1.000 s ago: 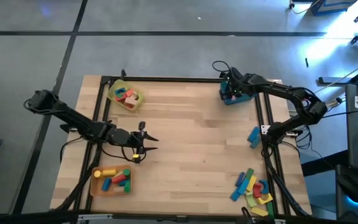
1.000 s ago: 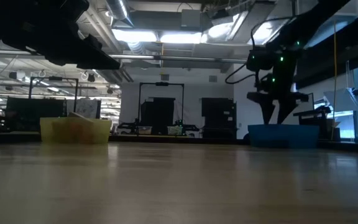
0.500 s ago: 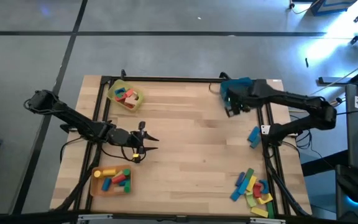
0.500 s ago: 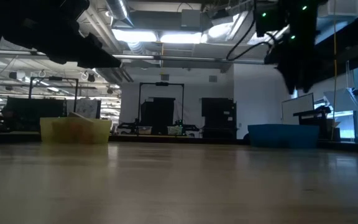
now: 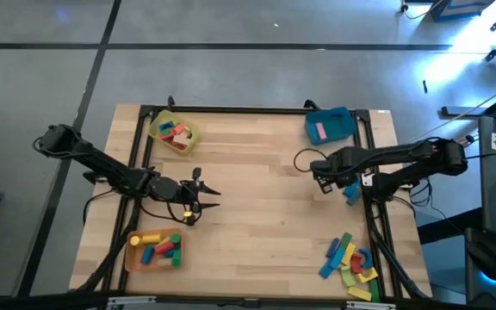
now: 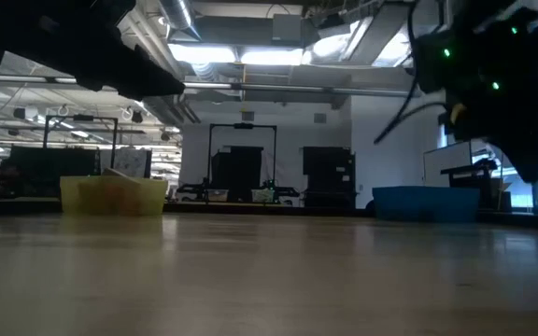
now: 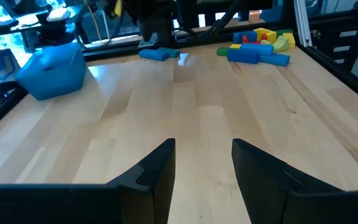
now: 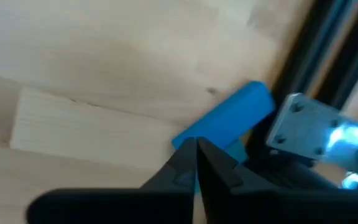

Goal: Sort blocks by size
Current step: Put the blue rectangular block into the blue bin

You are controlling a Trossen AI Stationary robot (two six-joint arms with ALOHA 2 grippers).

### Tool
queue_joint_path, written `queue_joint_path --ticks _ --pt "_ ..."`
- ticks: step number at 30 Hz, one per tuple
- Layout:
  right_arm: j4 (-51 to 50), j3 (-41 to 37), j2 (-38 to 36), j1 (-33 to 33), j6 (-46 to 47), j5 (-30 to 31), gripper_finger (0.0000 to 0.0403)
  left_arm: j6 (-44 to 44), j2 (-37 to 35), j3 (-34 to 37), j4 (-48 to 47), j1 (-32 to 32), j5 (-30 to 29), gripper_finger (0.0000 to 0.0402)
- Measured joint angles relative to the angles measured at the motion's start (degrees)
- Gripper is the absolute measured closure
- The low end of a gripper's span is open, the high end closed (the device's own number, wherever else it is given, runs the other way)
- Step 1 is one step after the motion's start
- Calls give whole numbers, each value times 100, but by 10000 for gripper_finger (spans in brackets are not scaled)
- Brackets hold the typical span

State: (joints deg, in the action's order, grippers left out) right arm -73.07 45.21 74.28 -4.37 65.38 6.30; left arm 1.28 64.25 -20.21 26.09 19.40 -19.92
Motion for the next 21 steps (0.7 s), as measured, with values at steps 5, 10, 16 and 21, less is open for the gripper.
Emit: queue_joint_path --ticks 5,10,16,21 --pt "598 -565 27 -15 236 -269 385 40 0 0 22 0 0 259" --pt "686 -583 232 -15 481 -245 398 47 0 0 40 0 0 259" --pt "674 -598 824 -15 203 -535 397 61 0 0 39 0 0 259" --pt "639 -585 1336 -15 132 -593 395 61 0 0 35 0 0 259"
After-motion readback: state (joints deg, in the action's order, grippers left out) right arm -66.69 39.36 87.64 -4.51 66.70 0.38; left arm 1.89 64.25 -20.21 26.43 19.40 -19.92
